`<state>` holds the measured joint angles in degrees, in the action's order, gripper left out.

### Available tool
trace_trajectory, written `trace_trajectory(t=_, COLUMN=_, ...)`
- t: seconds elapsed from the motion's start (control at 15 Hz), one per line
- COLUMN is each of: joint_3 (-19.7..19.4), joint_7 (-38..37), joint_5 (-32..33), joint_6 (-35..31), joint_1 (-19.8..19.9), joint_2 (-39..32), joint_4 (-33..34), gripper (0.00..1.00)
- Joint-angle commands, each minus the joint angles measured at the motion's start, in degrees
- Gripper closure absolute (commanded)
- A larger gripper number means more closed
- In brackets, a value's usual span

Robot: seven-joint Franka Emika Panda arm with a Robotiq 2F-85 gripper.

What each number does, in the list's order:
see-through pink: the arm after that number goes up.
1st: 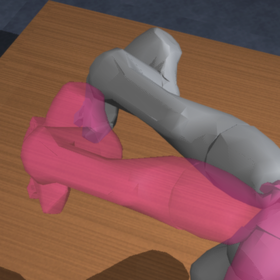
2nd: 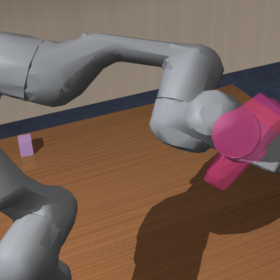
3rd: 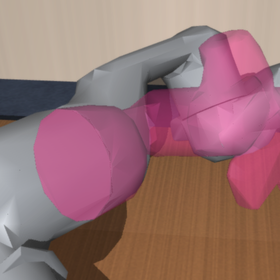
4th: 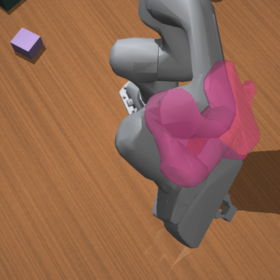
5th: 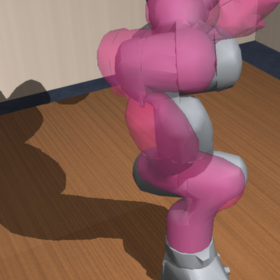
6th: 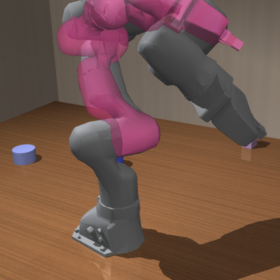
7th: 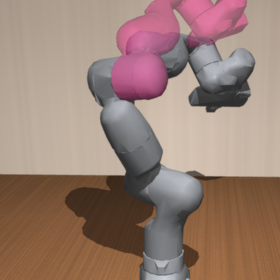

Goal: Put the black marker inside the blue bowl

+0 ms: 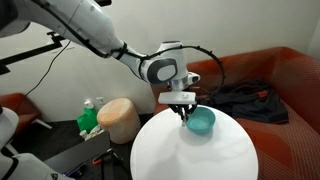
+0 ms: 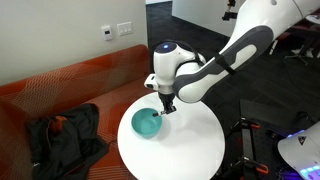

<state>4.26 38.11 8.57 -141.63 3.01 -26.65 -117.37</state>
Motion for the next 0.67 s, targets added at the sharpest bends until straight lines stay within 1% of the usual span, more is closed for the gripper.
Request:
trace_trajectory(t=0.0, joint_3=-0.19, joint_7=0.06, joint_5=3.93, joint_6=-1.4, joint_1=-1.4, joint_2=-4.12, joint_4=4.66, gripper=0.95)
trace_trajectory(t=0.27, joint_3=-0.91, joint_7=-1.26, joint_5=8.0, joint_6=-2.13, joint_1=-2.9, joint_2=-7.47, joint_4=9.0, gripper=0.95)
trace_trajectory(t=0.6, joint_3=-0.48, joint_7=-0.72, joint_5=8.07, joint_6=-0.84, joint_1=-2.68, joint_2=-11.73, joint_4=13.95, gripper=0.95)
